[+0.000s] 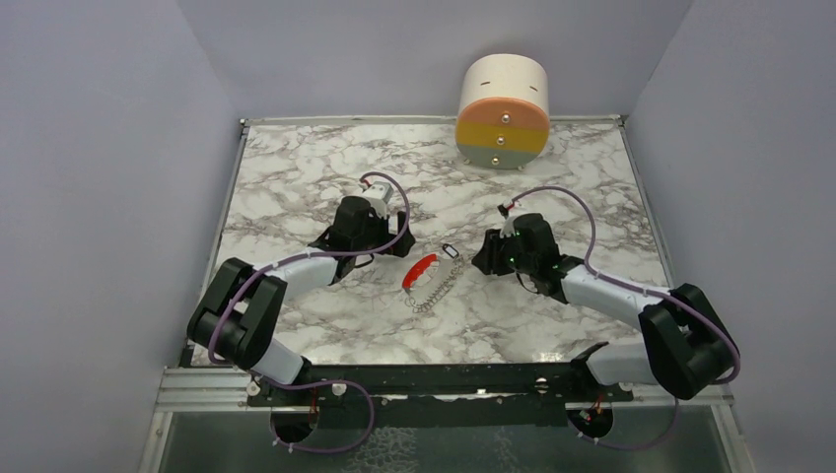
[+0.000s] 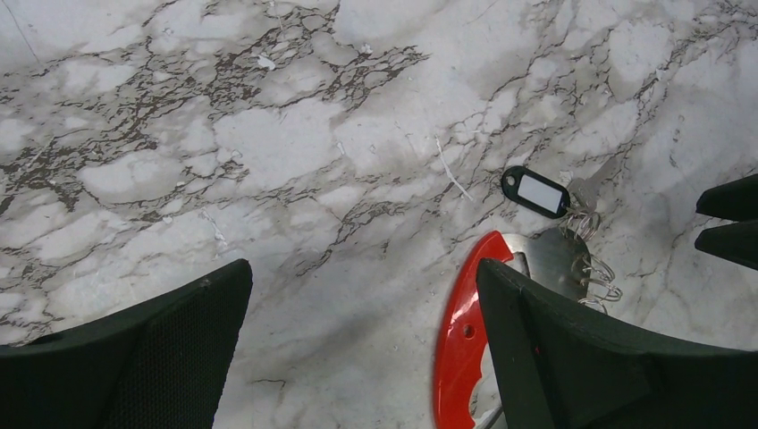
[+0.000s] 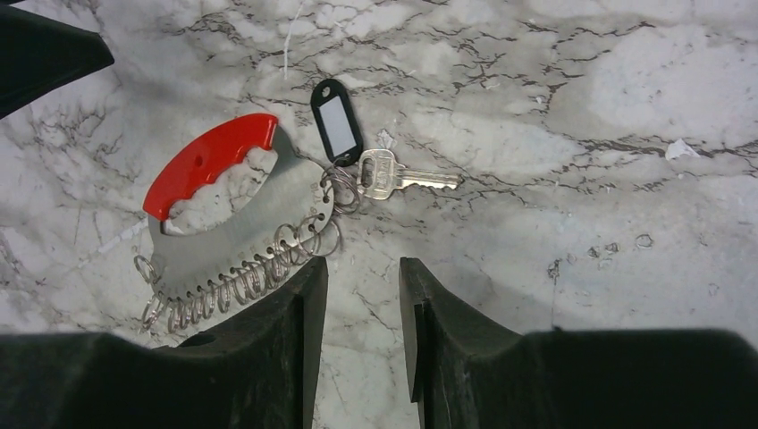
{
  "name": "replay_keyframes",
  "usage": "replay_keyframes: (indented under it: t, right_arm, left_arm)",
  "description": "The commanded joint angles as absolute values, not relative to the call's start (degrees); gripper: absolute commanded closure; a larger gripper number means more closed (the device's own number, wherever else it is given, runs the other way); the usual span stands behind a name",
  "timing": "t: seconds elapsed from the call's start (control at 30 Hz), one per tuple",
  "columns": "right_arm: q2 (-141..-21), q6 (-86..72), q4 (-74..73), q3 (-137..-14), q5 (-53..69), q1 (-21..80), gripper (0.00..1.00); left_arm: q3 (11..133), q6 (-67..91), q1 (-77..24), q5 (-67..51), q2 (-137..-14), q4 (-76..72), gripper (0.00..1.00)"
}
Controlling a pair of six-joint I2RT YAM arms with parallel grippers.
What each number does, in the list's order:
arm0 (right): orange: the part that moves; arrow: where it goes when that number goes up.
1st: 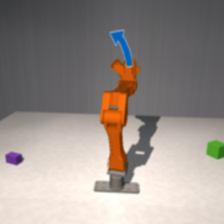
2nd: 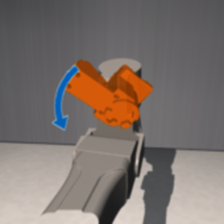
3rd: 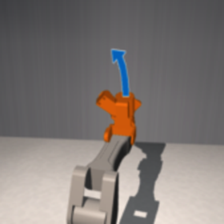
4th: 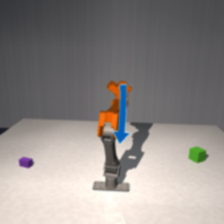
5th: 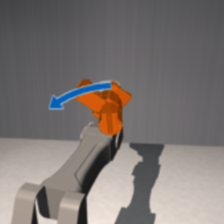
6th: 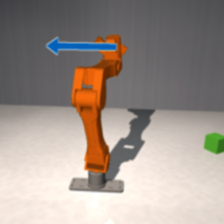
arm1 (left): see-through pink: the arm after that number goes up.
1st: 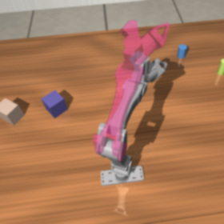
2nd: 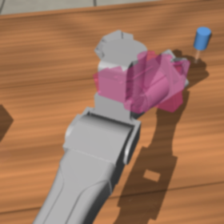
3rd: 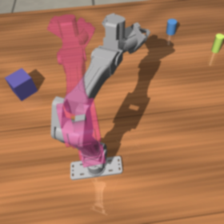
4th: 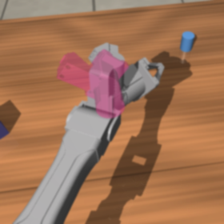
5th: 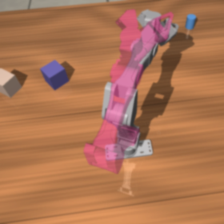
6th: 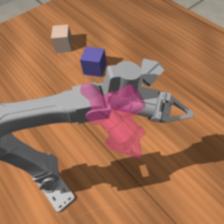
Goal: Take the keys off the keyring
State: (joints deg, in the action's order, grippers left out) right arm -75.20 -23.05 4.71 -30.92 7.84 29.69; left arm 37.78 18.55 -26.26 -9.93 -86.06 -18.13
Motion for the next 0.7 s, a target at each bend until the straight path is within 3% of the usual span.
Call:
replay_keyframes:
  t: [0.0,0.2,0.33,0.67]
  right_arm:
    - [-76.63,-22.1,10.46,-32.42,10.99,30.01,0.63]
    - [-82.38,-21.89,12.41,-35.22,12.42,30.14,0.64]
    - [-86.8,-22.23,13.07,-37.11,13.05,30.27,0.72]
    - [-89.8,-22.01,12.57,-38.12,10.59,32.93,0.72]
  left_arm:
    - [39.02,19.41,-26.62,-12.53,-86.9,-20.59,0.01]
    - [39.38,19.69,-26.74,-13.52,-88.17,-21.01,0.01]
    - [39.4,19.56,-26.72,-13.53,-87.75,-21.01,0.01]
    - [38.77,19.42,-26.76,-13.38,-86.07,-21.01,0.01]
